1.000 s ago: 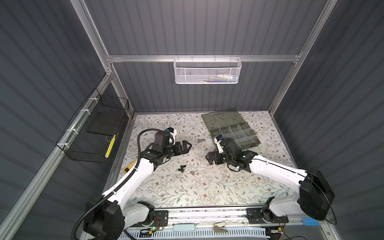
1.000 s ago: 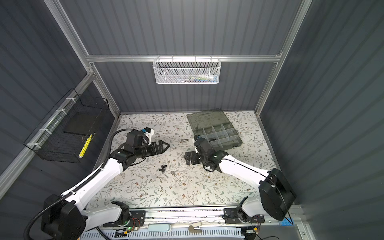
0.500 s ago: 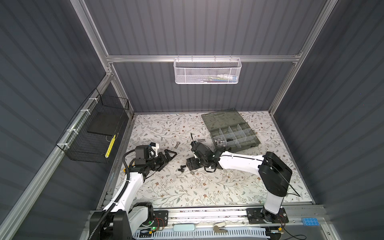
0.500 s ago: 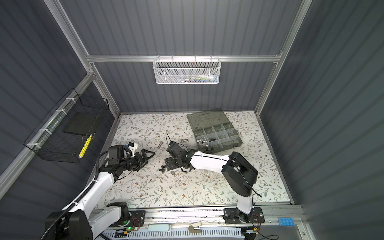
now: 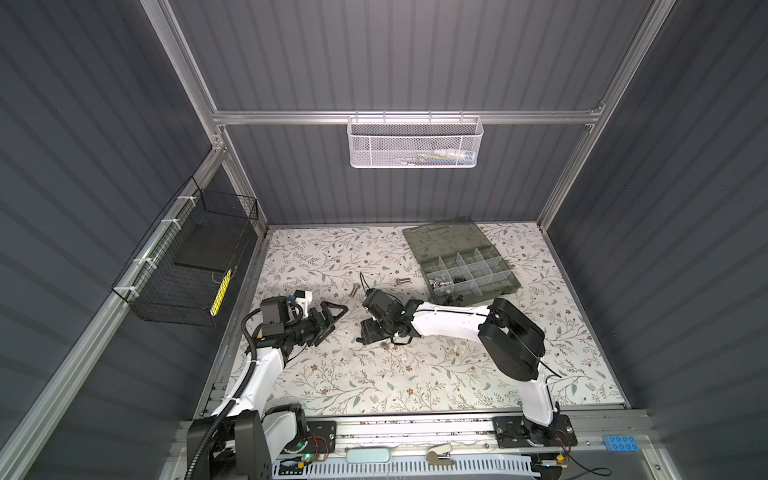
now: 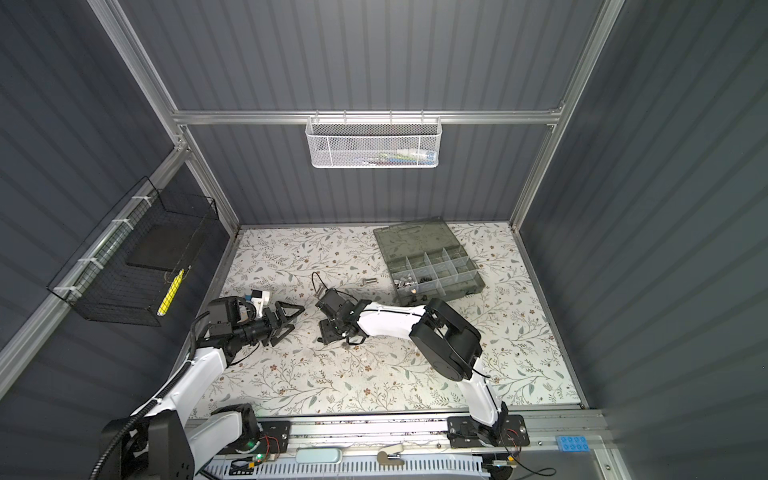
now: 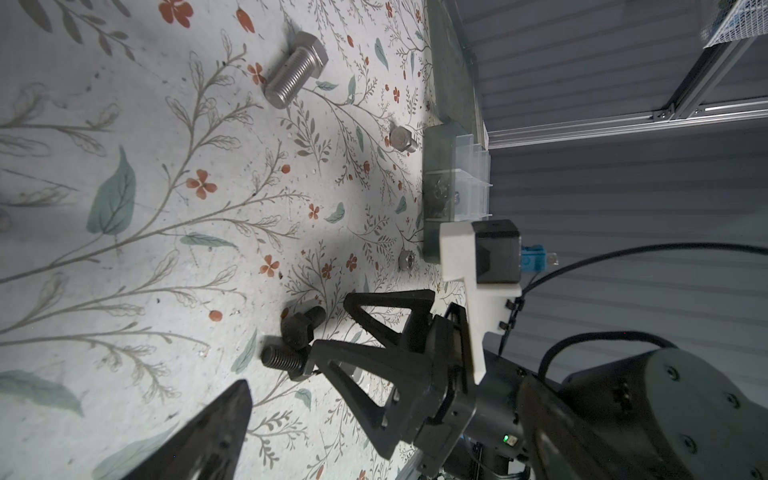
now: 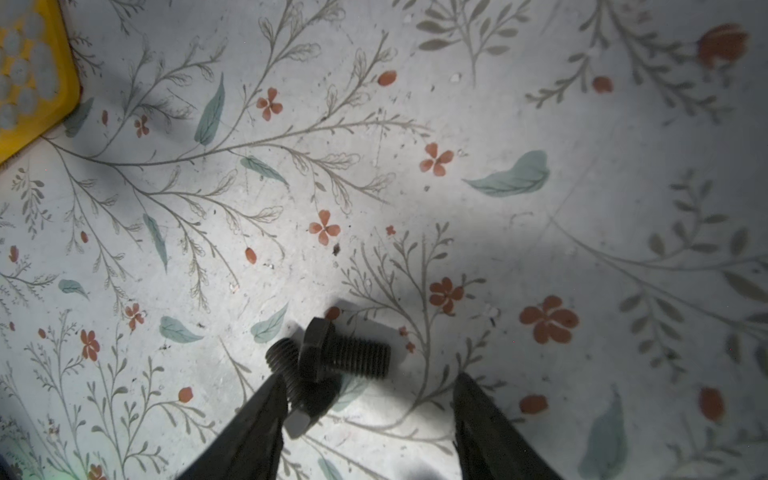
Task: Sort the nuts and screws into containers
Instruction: 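Lower the right gripper onto a black hex bolt and close it, then carry the black bolt with the right gripper over a box compartment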
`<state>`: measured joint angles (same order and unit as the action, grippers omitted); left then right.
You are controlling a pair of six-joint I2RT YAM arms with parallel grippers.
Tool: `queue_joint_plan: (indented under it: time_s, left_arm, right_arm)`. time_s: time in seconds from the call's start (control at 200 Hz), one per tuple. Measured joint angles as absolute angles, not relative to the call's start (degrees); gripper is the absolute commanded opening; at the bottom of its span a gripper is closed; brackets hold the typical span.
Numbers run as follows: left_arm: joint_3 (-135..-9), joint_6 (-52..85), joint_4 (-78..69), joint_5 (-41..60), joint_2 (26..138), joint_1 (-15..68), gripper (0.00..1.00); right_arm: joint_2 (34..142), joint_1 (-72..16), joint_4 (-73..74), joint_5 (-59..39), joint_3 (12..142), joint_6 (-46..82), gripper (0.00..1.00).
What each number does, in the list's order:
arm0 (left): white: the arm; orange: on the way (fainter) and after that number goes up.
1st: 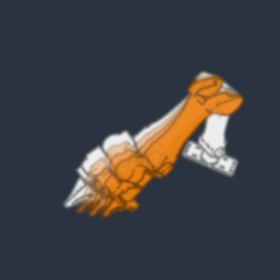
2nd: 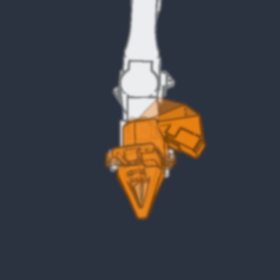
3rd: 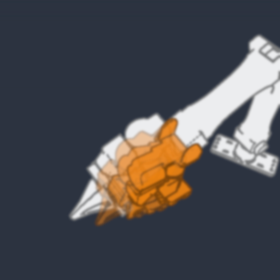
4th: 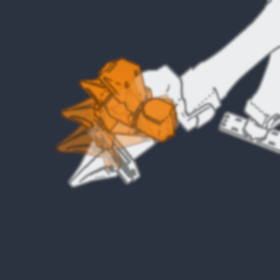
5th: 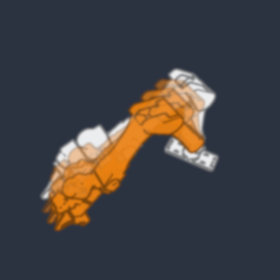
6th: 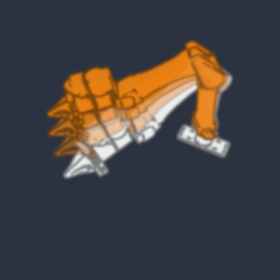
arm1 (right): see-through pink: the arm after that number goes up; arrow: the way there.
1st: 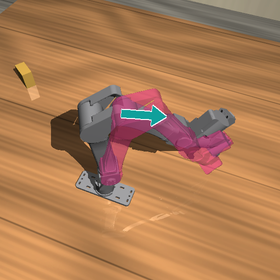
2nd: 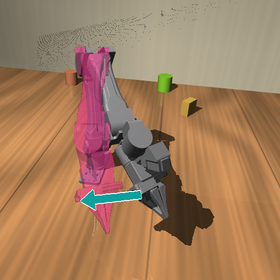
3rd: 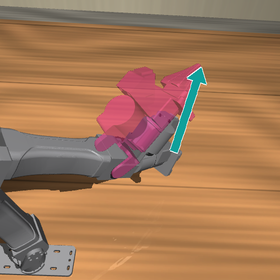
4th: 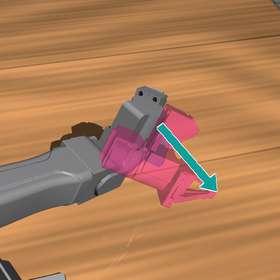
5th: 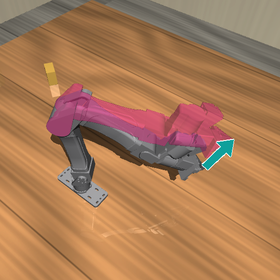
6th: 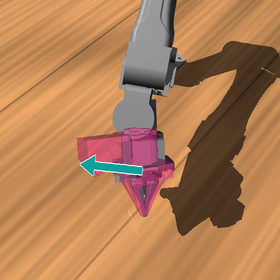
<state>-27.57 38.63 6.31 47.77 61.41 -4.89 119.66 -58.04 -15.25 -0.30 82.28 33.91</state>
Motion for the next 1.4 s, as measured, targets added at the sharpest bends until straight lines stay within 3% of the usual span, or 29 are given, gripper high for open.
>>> queue_joint_plan:
  time_s: [0.46,0.836,1.401]
  left_arm:
    - [-27.6,38.6,6.3,48.1,61.4,-5.3,1.00]
    - [-27.6,38.6,6.3,48.1,61.4,-5.4,1.00]
    - [-27.6,38.6,6.3,48.1,62.3,-5.4,1.00]
  right_arm:
    - [124.5,-58.8,-18.7,2.9,88.6,33.8,0.50]
    - [124.4,-60.1,-20.1,7.2,88.3,33.1,0.44]
    - [116.4,-54.2,-18.2,9.5,76.1,32.8,0.36]
